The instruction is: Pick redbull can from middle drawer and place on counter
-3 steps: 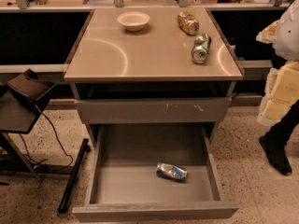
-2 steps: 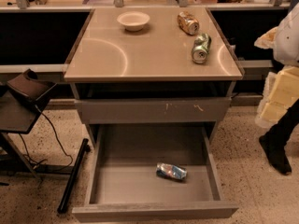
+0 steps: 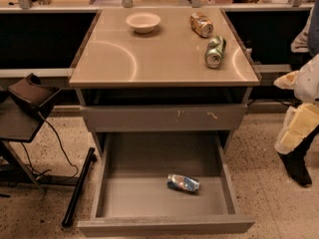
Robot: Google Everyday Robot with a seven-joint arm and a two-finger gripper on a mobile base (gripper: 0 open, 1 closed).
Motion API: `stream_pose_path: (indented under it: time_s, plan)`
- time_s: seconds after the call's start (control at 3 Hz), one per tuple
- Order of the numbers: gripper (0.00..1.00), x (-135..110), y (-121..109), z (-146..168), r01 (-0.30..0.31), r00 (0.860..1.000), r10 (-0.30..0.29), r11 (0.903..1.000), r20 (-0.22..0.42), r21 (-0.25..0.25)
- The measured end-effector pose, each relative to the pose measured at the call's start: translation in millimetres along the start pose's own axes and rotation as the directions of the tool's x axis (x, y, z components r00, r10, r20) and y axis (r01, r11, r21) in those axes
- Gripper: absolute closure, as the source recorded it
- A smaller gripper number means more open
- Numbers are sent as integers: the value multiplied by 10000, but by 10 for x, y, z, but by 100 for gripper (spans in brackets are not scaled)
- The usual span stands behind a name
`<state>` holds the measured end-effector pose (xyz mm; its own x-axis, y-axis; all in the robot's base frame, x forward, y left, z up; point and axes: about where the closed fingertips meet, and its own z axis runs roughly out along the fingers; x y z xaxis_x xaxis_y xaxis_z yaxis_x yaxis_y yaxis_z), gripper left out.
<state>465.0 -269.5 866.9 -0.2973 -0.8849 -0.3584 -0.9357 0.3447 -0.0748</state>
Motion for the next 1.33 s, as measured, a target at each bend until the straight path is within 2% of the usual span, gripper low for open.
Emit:
stream_pose_path:
  time_s: [0.33, 0.67, 1.0, 1.33]
  plan:
    - [0, 168, -65, 279, -126, 9991, 105, 9987, -416, -493]
    - [0, 182, -73, 293, -115, 9989, 92, 9987, -470, -494]
    - [0, 175, -33, 402, -67, 9993, 39, 9971, -378, -752]
    - [0, 257, 171, 1127, -440, 9974, 541, 9803, 475, -1927]
